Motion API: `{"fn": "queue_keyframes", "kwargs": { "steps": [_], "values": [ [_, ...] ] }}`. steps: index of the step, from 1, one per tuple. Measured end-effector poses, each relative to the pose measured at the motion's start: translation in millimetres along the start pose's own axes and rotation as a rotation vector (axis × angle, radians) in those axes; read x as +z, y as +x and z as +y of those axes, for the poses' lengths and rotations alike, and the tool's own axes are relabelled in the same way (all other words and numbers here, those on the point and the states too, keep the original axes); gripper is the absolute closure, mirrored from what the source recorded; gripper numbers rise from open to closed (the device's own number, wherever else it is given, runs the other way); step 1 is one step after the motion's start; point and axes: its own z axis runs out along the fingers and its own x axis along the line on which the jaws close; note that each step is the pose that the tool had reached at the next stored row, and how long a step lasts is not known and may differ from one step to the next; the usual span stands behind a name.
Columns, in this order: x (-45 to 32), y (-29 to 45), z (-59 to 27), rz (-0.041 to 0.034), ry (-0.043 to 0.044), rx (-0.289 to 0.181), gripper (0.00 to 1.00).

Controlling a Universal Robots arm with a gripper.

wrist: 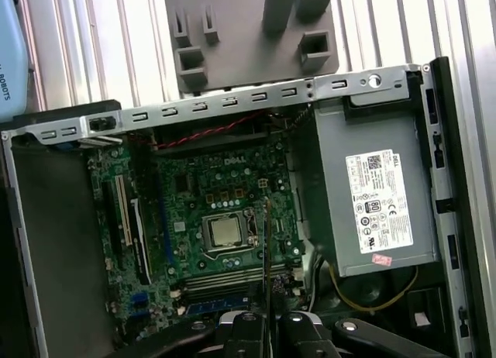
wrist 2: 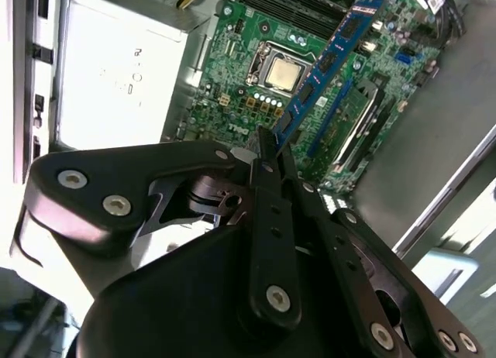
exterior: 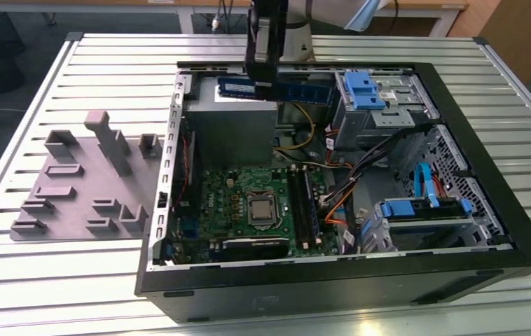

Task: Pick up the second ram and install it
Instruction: 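Insert the second ram into the second slot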

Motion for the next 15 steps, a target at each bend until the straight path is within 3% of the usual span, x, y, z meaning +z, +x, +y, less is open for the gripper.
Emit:
{"fn": "queue_keyframes", "kwargs": {
  "steps": [15],
  "values": [
    [0.8, 0.0, 0.0, 0.0015, 0.0022, 0.203, 0.86]
  ]
}}
